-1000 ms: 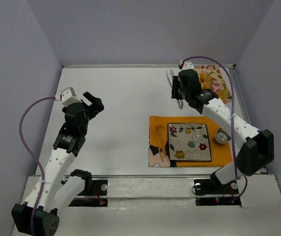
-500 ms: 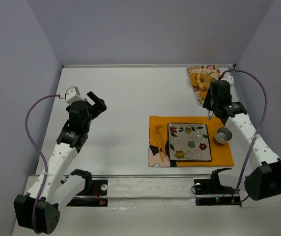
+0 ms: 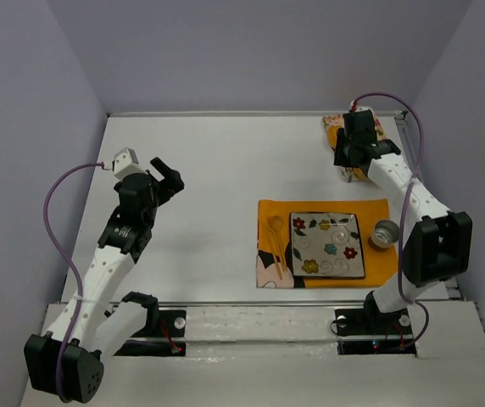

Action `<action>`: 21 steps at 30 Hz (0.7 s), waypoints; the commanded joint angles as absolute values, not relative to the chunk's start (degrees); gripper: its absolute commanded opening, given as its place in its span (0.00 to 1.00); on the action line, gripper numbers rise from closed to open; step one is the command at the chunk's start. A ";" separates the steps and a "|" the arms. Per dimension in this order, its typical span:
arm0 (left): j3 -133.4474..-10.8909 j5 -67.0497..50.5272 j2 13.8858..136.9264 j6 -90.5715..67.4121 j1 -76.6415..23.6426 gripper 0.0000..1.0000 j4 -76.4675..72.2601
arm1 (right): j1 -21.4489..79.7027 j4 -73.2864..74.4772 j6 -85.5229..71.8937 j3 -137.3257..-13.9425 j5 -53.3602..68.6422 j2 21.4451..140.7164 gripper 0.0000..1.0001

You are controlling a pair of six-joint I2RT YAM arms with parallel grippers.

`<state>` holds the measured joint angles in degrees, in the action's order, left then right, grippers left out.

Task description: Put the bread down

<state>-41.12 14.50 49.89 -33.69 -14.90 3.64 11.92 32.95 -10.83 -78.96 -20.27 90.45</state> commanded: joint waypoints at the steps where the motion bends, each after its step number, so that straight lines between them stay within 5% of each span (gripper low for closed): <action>1: -41.22 14.94 49.39 -33.40 -14.68 0.99 0.97 | 11.78 30.94 -7.82 -84.98 -20.03 93.94 0.48; 21: -41.40 15.47 50.01 -33.40 -14.68 0.99 1.14 | 11.78 30.85 -9.67 -90.70 -24.97 103.88 0.48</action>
<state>-41.12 14.59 49.89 -33.71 -14.90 3.60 11.92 32.64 -9.26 -87.35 -24.80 102.98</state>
